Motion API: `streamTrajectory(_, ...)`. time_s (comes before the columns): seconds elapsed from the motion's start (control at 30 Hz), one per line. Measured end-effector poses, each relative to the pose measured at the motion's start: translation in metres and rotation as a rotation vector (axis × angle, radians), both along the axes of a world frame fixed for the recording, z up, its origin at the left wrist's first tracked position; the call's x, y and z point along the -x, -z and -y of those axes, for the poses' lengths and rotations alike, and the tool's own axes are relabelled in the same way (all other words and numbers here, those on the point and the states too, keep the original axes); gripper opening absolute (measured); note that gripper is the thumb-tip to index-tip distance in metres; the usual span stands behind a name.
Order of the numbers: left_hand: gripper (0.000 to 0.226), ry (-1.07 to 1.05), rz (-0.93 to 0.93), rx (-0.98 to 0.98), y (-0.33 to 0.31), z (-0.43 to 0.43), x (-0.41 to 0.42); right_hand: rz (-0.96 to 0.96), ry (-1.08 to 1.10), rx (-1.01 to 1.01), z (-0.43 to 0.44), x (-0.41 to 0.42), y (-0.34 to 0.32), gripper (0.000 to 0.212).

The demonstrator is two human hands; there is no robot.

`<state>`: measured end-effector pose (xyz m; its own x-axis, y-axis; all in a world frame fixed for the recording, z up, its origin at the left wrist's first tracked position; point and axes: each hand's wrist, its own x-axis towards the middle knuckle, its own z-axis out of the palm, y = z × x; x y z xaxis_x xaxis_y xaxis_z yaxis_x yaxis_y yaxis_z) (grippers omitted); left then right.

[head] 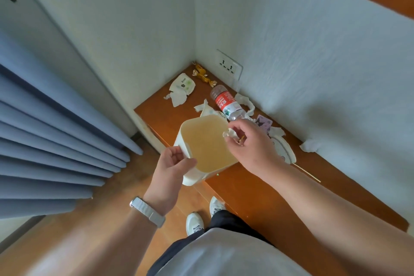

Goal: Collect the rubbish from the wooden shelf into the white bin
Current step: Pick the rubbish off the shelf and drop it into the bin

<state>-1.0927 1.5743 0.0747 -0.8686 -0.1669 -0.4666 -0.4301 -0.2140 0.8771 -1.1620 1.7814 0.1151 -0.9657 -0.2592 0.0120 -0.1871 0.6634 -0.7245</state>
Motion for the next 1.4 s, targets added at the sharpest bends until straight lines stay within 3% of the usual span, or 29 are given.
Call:
streamTrajectory(0.3, 0.047, 0.014, 0.005, -0.021, 0.0, 0.001, 0.003, -0.071, -0.201, -0.092, 0.005, 0.006, 0.007, 0.038)
streamTrajectory(0.47, 0.05, 0.03, 0.026, -0.011, 0.006, 0.005, 0.009, -0.12, -0.054, -0.137, -0.022, 0.01, 0.021, 0.035)
streamTrajectory(0.6, 0.053, 0.006, 0.058, -0.001, 0.01, 0.011, 0.013, -0.061, 0.028, -0.361, -0.054, 0.021, 0.054, 0.035)
streamTrajectory(0.83, 0.051, 0.011, 0.069, 0.043, 0.011, 0.016, 0.026, -0.021, -0.131, -0.712, -0.077, 0.026, 0.117, 0.046)
streamTrajectory(1.03, 0.053, -0.003, 0.07, 0.029, 0.009, 0.012, 0.033, -0.017, -0.168, -0.765, -0.076, 0.037, 0.141, 0.033)
streamTrajectory(1.2, 0.068, -0.038, 0.065, 0.019, 0.002, 0.011, 0.037, -0.049, -0.135, -0.706, -0.074, 0.045, 0.143, 0.015)
streamTrajectory(1.4, 0.053, -0.044, 0.055, 0.015, 0.0, 0.013, 0.038, 0.01, -0.061, -0.608, -0.071, 0.047, 0.132, 0.004)
